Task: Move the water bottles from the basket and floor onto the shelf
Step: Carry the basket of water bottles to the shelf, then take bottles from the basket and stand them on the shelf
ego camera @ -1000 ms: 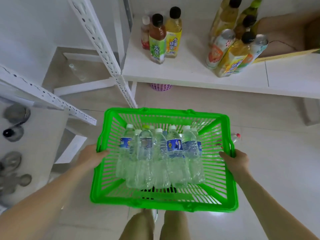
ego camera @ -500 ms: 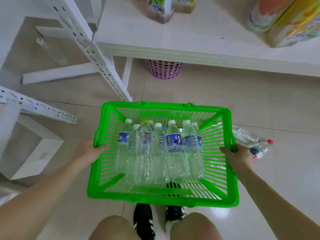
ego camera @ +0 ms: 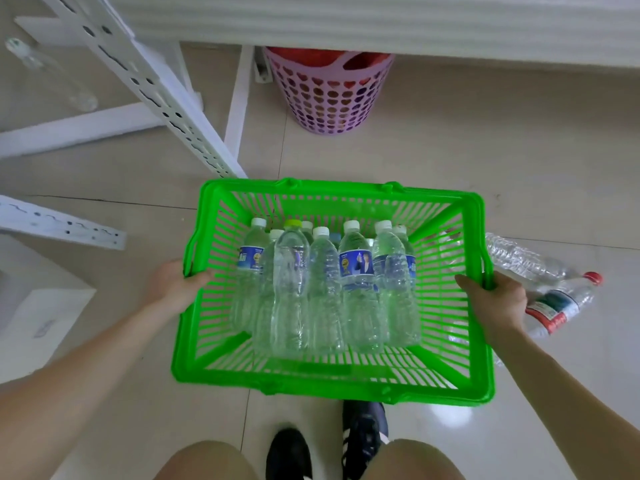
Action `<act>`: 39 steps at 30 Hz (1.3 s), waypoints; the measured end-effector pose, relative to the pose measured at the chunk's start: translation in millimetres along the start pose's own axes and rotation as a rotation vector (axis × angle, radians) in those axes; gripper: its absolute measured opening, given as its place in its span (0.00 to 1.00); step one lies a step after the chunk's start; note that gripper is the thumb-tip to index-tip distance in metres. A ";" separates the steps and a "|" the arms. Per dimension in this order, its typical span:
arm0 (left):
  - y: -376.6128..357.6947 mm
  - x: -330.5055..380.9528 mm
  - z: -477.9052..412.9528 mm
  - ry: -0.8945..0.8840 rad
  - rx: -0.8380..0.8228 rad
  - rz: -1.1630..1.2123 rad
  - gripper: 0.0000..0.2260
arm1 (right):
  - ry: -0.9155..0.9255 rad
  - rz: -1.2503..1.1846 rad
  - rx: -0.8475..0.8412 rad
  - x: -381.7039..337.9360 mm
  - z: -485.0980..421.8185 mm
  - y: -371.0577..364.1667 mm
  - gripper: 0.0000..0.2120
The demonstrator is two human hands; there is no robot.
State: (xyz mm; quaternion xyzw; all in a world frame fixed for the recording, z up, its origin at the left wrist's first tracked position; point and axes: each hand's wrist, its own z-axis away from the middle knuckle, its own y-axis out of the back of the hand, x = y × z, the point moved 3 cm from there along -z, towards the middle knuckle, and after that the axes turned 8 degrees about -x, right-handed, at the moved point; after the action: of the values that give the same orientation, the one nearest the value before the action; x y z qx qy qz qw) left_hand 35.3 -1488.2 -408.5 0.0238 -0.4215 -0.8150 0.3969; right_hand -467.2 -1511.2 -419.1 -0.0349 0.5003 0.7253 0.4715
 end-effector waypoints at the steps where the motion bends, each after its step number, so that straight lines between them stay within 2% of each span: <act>1: 0.3 0.6 -1.1 -0.001 0.002 -0.006 0.11 | 0.001 -0.006 0.005 -0.6 -0.5 -0.4 0.17; 8: -1.5 4.8 5.9 0.026 0.008 -0.069 0.15 | -0.006 -0.039 -0.023 0.3 0.5 -4.6 0.18; 11: 1.0 9.4 17.3 0.085 0.021 -0.090 0.17 | 0.017 0.033 -0.014 -4.5 10.9 -2.7 0.18; 16: 9.7 17.9 50.8 0.172 0.027 -0.008 0.20 | 0.018 0.094 -0.080 -14.2 33.7 12.0 0.13; 19: 17.1 27.5 76.7 0.191 0.020 0.031 0.23 | 0.013 0.132 -0.141 -24.1 49.1 27.6 0.16; 27: 42.1 67.1 149.8 0.080 -0.057 -0.071 0.36 | 0.086 0.137 -0.158 -59.7 105.9 72.1 0.23; 33: 55.5 79.6 192.7 -0.015 -0.183 -0.075 0.32 | 0.143 0.182 -0.161 -99.0 155.8 88.0 0.24; 36: 57.6 79.7 210.6 -0.071 -0.206 -0.180 0.34 | 0.186 0.223 -0.143 -117.0 186.6 79.2 0.25; 39: 57.5 76.1 217.2 -0.201 -0.164 -0.360 0.34 | 0.212 0.305 -0.108 -132.9 213.1 59.3 0.27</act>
State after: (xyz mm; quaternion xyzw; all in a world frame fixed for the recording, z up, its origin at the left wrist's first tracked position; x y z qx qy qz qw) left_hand -61.8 -1412.8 -205.6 -0.0149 -0.3800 -0.9026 0.2015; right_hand -346.6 -1439.0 -202.7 -0.0601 0.5069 0.8065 0.2983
